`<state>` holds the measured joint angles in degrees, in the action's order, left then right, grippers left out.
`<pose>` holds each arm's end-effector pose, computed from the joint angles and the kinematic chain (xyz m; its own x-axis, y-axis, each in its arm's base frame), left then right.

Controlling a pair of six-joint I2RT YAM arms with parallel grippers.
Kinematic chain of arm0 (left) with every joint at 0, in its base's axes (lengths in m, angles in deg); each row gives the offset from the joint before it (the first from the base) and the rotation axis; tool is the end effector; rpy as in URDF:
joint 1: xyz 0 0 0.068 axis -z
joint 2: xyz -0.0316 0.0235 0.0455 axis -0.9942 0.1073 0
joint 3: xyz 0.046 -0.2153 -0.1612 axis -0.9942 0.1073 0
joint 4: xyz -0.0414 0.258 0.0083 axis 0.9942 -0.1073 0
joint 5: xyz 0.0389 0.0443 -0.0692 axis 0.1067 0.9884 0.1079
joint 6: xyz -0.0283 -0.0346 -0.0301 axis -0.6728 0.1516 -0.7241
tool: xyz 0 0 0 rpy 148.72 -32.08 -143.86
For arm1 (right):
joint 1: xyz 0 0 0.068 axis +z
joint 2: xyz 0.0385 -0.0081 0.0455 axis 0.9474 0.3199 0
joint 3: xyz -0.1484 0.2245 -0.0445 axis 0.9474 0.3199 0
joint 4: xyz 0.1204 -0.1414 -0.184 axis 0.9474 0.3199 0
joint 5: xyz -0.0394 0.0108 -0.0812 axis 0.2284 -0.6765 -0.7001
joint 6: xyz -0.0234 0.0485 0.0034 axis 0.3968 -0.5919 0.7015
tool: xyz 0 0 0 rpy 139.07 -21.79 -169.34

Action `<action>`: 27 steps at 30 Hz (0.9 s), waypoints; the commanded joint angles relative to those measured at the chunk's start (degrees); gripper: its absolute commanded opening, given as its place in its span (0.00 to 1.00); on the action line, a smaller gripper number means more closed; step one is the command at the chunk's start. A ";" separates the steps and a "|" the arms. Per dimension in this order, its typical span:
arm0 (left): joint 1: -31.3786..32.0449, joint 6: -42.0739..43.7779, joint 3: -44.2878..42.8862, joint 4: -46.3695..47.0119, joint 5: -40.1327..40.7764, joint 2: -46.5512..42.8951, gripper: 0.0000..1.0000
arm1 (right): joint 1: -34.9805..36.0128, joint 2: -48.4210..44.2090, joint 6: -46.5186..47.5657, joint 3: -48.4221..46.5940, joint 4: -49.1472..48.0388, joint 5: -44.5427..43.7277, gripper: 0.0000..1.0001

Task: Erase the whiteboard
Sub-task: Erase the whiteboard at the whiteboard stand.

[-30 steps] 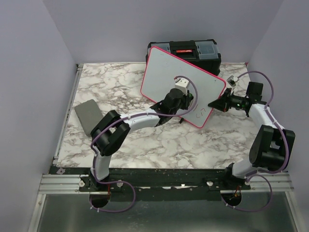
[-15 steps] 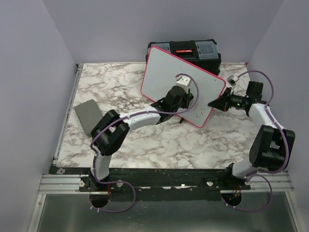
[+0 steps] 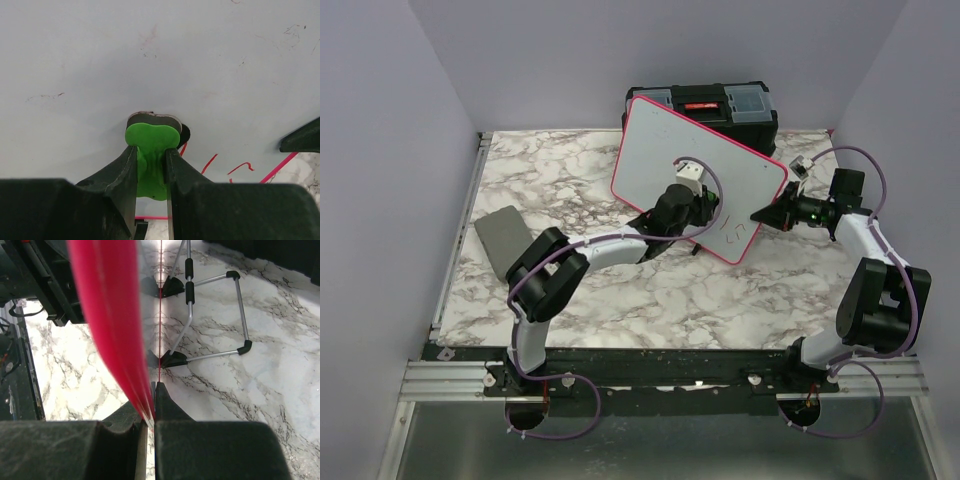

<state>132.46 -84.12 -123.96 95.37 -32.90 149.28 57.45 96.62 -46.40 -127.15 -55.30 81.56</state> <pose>0.3054 -0.3369 0.2327 -0.4036 -0.1651 -0.8999 0.4997 0.7842 -0.3680 0.3037 -0.0404 0.2419 -0.4645 -0.0172 -0.8854 -0.7698 0.5022 0.3941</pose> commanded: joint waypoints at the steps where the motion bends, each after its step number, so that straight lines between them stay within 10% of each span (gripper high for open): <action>1: -0.40 0.29 4.19 -0.41 2.43 1.65 0.00 | 0.79 0.09 -0.49 -1.16 4.41 5.84 0.01; 27: -5.55 0.28 1.99 -2.82 0.35 -0.89 0.00 | 0.81 -0.08 -0.42 -1.17 4.42 5.84 0.01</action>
<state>131.00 -83.77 -122.54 91.48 -36.05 149.28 57.52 96.73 -45.26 -127.37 -55.33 81.96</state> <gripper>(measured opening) 0.218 0.070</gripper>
